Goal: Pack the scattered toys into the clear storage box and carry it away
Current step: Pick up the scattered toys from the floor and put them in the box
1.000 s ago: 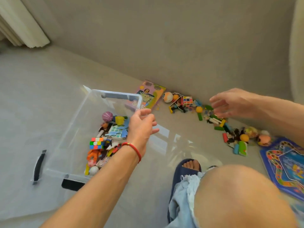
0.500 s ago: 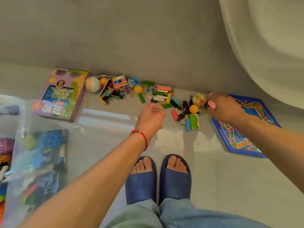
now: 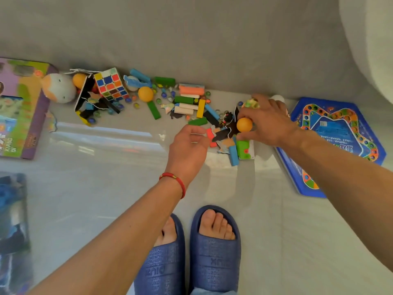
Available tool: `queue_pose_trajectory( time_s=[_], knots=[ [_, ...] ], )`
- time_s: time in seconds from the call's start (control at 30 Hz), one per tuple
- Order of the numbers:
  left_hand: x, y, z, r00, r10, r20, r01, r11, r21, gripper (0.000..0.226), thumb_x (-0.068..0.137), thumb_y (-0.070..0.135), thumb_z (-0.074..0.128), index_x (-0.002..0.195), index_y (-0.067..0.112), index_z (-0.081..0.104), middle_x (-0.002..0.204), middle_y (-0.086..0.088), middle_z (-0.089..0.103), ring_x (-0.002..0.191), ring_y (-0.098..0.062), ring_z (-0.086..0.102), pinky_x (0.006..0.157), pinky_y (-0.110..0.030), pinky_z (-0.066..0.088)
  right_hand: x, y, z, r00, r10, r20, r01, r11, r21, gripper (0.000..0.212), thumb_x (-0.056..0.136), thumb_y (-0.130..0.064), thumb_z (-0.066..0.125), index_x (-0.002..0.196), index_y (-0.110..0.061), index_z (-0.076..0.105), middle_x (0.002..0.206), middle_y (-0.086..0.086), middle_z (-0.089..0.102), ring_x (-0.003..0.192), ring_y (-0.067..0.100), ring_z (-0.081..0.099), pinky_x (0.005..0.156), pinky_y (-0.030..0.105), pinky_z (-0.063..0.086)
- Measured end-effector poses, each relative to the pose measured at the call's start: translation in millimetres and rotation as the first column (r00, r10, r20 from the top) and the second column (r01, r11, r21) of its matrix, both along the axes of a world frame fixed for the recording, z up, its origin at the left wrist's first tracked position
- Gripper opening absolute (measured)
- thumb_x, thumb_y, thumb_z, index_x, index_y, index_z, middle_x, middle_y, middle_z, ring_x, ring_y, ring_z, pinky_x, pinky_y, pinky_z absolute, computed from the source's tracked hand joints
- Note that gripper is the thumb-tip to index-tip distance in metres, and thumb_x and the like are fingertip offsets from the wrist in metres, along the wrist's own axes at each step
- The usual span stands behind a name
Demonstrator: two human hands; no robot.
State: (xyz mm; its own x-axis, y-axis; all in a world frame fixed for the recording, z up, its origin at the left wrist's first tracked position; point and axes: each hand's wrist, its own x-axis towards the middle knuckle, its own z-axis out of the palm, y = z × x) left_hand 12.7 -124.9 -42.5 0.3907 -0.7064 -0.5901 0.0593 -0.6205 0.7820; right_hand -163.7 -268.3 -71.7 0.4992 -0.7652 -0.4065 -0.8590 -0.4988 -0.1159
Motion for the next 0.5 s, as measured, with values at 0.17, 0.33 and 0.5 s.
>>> queue_pose_trajectory(
  time_s=[0.17,0.33,0.5],
  knots=[
    [-9,3,1,1.0,-0.006,-0.028,0.005,0.999,-0.041,0.018,0.092,0.011,0.059,0.101,0.024,0.067,0.101,0.004,0.067,0.099,-0.017,0.064,0.087,-0.043,0.058,-4,8,10,0.98,-0.043,0.195,0.061,0.994,-0.088,0.05,0.072,-0.055,0.08,0.114,-0.032,0.064,0.151,0.011,0.03,0.129,0.042,0.037,0.109,0.05,0.027],
    [-9,-2,11,0.817,0.102,-0.567,-0.14,0.99,-0.025,0.029,0.1,0.033,0.053,0.12,0.015,0.063,0.114,-0.012,0.07,0.107,-0.026,0.068,0.085,-0.045,0.059,28,66,47,0.67,-0.189,0.718,0.069,0.979,0.193,0.041,0.079,-0.054,0.075,0.106,-0.026,0.062,0.122,0.0,0.055,0.115,0.009,0.05,0.092,0.02,0.04],
    [-5,0,6,0.526,0.229,-0.819,-0.249,0.962,0.11,0.029,0.097,0.03,0.058,0.115,0.008,0.064,0.104,-0.016,0.067,0.095,-0.027,0.066,0.077,-0.038,0.06,35,102,46,0.556,-0.421,0.716,0.055,0.879,0.474,0.027,0.09,-0.049,0.064,0.103,-0.026,0.059,0.135,-0.021,0.051,0.129,-0.015,0.038,0.099,0.012,0.04]
  ],
)
